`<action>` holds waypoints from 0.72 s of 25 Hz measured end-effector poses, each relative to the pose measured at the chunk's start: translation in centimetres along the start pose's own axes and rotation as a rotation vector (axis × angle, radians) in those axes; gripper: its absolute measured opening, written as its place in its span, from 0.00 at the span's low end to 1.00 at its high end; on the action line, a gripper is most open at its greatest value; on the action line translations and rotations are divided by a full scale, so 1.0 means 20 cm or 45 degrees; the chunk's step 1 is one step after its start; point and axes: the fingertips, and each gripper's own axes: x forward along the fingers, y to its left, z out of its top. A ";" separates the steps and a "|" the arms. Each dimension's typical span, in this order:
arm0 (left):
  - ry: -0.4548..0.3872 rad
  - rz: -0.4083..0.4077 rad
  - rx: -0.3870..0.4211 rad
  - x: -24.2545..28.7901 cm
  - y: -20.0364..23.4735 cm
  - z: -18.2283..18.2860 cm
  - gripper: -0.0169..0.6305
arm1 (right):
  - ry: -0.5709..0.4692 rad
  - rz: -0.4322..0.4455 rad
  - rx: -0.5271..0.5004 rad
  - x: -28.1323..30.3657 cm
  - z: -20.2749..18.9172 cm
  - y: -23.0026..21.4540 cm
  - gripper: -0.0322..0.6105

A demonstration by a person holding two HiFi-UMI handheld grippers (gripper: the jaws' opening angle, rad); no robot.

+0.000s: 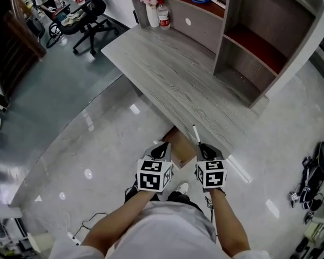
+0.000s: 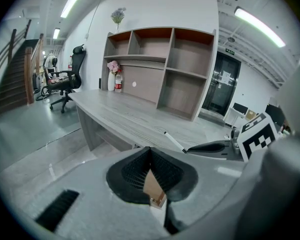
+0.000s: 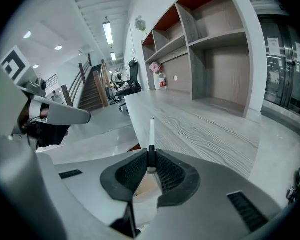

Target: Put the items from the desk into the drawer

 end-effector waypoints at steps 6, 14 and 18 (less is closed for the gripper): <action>0.013 -0.026 0.029 -0.02 0.06 -0.03 0.03 | -0.010 -0.016 0.025 0.00 -0.02 0.08 0.12; 0.057 -0.112 0.061 0.06 0.21 -0.02 0.03 | 0.004 -0.063 0.039 0.08 -0.02 0.23 0.12; 0.083 -0.171 0.083 0.10 0.24 -0.03 0.03 | 0.025 -0.080 0.042 0.12 -0.04 0.31 0.12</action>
